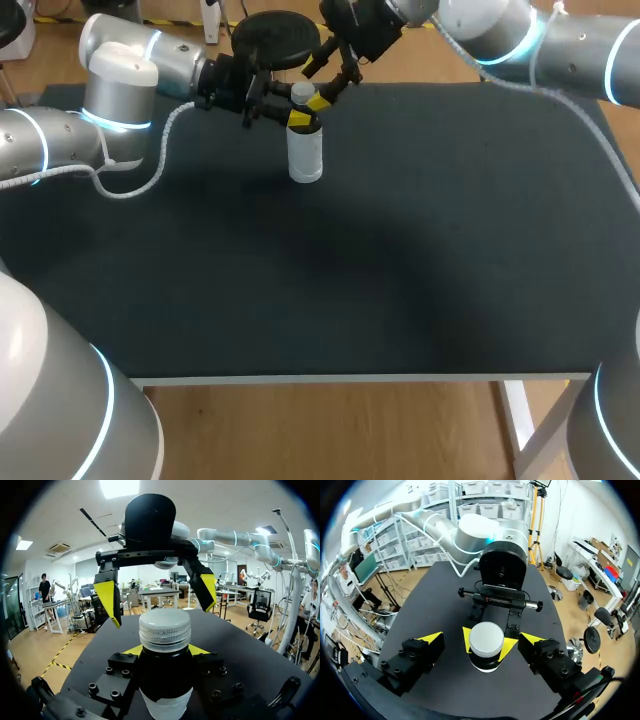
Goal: Unscrew the bottle cap
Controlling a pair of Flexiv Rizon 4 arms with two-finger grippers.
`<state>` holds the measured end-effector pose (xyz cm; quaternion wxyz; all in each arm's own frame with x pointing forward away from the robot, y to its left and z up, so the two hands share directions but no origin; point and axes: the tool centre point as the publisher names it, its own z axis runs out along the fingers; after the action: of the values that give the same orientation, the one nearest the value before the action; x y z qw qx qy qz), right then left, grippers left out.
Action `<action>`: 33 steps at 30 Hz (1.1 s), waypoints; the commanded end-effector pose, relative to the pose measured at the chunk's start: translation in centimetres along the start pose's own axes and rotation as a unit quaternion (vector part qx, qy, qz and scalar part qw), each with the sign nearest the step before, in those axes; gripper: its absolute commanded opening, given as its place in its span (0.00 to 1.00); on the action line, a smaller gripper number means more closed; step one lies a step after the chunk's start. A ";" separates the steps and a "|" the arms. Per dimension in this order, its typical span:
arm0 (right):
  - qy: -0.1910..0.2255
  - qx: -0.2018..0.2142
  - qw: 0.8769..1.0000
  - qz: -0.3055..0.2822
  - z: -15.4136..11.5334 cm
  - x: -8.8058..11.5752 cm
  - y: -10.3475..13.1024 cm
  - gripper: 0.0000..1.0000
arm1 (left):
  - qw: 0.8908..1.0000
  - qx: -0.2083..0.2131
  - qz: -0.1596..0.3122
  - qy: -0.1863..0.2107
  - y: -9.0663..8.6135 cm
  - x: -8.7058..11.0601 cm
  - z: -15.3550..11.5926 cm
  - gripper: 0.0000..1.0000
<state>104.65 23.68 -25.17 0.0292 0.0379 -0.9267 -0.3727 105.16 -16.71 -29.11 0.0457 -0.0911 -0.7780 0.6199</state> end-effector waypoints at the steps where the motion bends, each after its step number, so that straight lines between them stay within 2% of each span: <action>1: -0.052 0.003 0.999 0.003 0.3 0.4 0.1 1.00 | 1.000 0.000 0.000 0.001 0.0 -0.1 0.0 0.00; 27: -0.034 0.000 0.999 0.010 1.7 -0.3 0.3 0.99 | 1.000 0.000 0.000 0.001 0.0 -0.1 0.0 0.00; 28: -0.034 0.000 0.999 0.010 1.7 -0.3 0.3 0.82 | 1.000 0.000 0.000 0.001 0.0 -0.1 0.0 0.00; 29: -0.033 -0.001 0.999 0.010 1.7 -0.3 0.4 0.78 | 1.000 0.000 0.000 0.001 0.0 -0.1 0.0 0.00; 30: -0.033 -0.001 0.999 0.009 1.7 -0.3 0.4 0.78 | 1.000 0.000 0.000 0.001 0.0 -0.1 0.0 0.00; 32: -0.033 -0.002 0.999 0.008 1.6 -0.2 0.4 0.58 | 1.000 0.000 0.000 0.001 0.0 -0.1 0.0 0.00; 33: -0.032 -0.002 0.999 0.008 1.6 -0.2 0.5 0.56 | 1.000 0.000 0.000 0.001 0.0 -0.1 0.0 0.00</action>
<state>104.55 25.17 -26.09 -0.0002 0.0174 -0.9264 -0.3761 105.16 -16.71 -29.11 0.0457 -0.0911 -0.7780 0.6199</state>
